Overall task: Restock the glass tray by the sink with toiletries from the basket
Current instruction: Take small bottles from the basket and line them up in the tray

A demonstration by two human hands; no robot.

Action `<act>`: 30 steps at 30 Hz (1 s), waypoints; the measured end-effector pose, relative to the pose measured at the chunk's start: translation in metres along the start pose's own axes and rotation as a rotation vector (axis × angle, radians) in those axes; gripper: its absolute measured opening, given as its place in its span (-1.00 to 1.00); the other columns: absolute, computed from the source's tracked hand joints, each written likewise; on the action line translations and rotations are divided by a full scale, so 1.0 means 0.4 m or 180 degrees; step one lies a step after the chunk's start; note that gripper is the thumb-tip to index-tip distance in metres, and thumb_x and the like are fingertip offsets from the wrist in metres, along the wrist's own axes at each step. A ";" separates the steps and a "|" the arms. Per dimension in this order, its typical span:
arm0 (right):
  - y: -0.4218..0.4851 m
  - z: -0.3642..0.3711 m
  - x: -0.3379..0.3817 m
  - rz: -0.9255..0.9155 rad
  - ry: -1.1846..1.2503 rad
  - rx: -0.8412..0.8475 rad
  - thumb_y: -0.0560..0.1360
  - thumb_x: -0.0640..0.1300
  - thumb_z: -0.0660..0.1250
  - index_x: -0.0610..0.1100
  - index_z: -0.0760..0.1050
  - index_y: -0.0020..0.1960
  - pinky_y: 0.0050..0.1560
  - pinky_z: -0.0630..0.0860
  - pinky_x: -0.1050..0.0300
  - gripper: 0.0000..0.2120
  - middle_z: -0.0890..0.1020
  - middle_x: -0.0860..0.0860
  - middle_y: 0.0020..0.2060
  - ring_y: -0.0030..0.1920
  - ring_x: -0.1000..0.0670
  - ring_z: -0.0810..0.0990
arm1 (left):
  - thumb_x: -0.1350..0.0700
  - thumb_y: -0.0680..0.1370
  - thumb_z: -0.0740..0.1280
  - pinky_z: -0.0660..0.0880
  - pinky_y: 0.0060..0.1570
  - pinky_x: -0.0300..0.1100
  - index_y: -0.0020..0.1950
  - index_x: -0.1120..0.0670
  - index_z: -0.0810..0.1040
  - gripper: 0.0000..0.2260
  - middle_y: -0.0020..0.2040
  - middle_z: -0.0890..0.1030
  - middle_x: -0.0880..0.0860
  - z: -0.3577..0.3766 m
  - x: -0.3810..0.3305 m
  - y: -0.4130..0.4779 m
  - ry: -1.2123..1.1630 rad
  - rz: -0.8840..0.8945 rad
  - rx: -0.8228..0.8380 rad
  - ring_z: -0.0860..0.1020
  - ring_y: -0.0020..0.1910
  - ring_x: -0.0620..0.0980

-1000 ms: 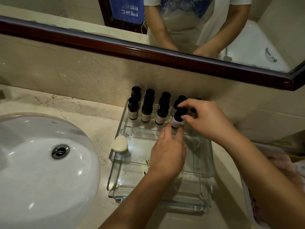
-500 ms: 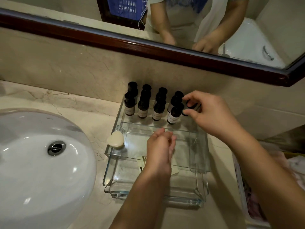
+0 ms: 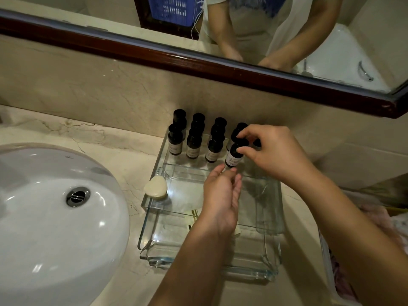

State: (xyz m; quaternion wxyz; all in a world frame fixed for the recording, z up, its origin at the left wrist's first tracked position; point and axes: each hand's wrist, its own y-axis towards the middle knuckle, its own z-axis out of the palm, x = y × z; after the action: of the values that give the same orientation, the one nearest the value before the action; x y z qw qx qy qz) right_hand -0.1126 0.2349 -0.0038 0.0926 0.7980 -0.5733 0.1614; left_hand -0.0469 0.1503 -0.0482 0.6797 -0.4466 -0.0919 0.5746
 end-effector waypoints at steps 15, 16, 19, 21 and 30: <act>0.000 -0.001 -0.003 -0.0046 0.0108 0.0027 0.45 -0.02 0.38 0.04 0.55 0.15 0.06 0.54 -0.03 -0.73 0.65 0.06 0.03 0.05 0.02 0.59 | 0.23 0.58 0.22 0.46 -0.12 -0.42 0.38 -0.01 0.38 -0.63 0.07 0.57 -0.10 -0.021 0.010 -0.017 0.2601 0.1326 -0.0029 0.55 -0.07 -0.25; -0.001 -0.001 -0.004 -0.0042 0.0107 0.0036 0.46 -0.02 0.38 0.04 0.55 0.15 0.06 0.54 -0.03 -0.73 0.65 0.06 0.01 0.04 0.02 0.59 | 0.18 0.58 0.22 0.46 -0.17 -0.38 0.37 -0.02 0.38 -0.64 -0.03 0.57 -0.12 -0.032 0.003 -0.020 0.3323 0.1843 -0.0148 0.55 -0.14 -0.22; -0.003 -0.001 -0.008 -0.0046 0.0138 0.0030 0.46 -0.03 0.39 0.06 0.54 0.15 0.05 0.55 -0.03 -0.74 0.65 0.08 -0.02 0.01 0.03 0.60 | 0.02 0.59 0.22 0.43 -0.14 -0.15 0.27 0.01 0.48 -0.73 -0.15 0.62 -0.01 -0.046 -0.026 -0.011 0.4761 0.2676 -0.0550 0.58 -0.11 0.02; -0.006 0.003 -0.010 -0.0035 0.0174 0.0014 0.46 -0.04 0.39 0.07 0.54 0.16 0.05 0.56 -0.03 -0.73 0.65 0.08 -0.02 -0.01 0.04 0.61 | -0.04 0.58 0.21 0.42 -0.16 -0.11 0.20 0.06 0.52 -0.72 -0.15 0.64 0.07 -0.038 -0.037 0.005 0.5122 0.2750 -0.0730 0.59 -0.09 0.09; -0.009 0.004 -0.011 -0.0041 0.0119 -0.0025 0.47 -0.05 0.38 0.07 0.52 0.20 0.06 0.55 -0.01 -0.70 0.65 0.03 0.02 0.06 0.01 0.59 | -0.04 0.60 0.17 0.32 -0.24 -0.15 0.02 0.14 0.54 -0.72 -0.12 0.61 0.14 -0.008 -0.003 0.053 0.5410 0.2702 -0.0838 0.56 -0.09 0.15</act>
State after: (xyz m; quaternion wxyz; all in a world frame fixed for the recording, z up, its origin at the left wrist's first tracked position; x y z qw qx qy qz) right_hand -0.1103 0.2396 -0.0067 0.1075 0.7981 -0.5669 0.1734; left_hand -0.0600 0.1464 -0.0647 0.1987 -0.7830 0.5375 0.2420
